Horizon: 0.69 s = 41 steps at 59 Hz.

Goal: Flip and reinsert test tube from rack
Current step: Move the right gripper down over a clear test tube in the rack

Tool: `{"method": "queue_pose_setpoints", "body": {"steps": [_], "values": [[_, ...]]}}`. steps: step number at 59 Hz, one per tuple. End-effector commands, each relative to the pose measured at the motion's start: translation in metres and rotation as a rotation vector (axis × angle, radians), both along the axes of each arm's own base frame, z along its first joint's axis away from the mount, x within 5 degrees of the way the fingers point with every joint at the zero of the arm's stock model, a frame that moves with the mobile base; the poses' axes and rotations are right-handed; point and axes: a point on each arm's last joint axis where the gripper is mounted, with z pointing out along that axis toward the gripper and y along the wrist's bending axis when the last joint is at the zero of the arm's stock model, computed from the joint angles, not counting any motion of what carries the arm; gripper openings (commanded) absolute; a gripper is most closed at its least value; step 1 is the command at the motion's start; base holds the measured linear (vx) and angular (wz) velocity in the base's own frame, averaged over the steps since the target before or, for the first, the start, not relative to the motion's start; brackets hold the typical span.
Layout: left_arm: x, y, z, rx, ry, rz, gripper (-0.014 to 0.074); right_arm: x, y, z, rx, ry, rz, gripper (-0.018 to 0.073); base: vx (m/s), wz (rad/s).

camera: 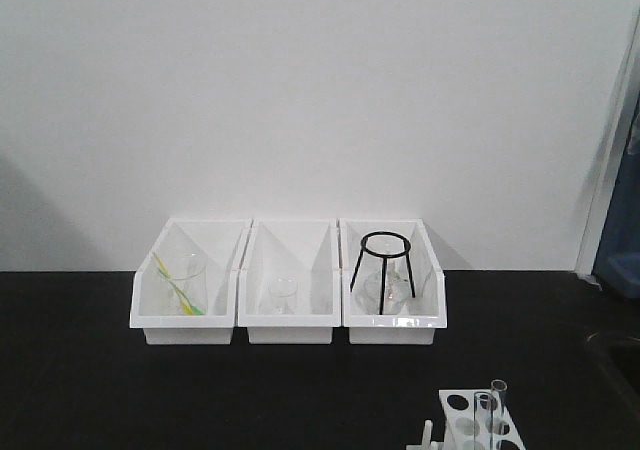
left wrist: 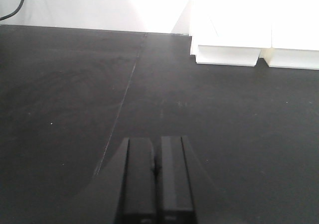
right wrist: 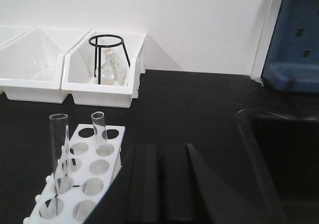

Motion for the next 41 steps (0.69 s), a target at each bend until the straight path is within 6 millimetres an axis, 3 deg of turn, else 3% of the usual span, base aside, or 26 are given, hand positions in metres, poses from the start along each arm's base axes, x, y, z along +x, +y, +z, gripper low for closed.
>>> {"method": "queue_pose_setpoints", "body": {"steps": [1, 25, 35, 41], "values": [[0.001, -0.001, 0.008, 0.005, -0.099, -0.011, -0.0006, 0.010, 0.001, 0.016, 0.024, -0.097, -0.001, 0.0097, 0.00, 0.00], [0.001, -0.001, 0.008, 0.005, -0.099, -0.011, -0.0006, 0.036, 0.004, 0.003, 0.035, -0.032, 0.006, 0.0478, 0.00, 0.00], [0.001, -0.001, 0.008, 0.005, -0.099, -0.011, -0.0006, 0.053, 0.007, -0.003, 0.024, -0.059, 0.033, 0.0512, 0.00, 0.00], [0.001, -0.001, 0.008, 0.005, -0.099, -0.011, -0.0006, 0.063, 0.019, -0.006, 0.001, -0.095, 0.115, 0.0513, 0.00, 0.00]]}}
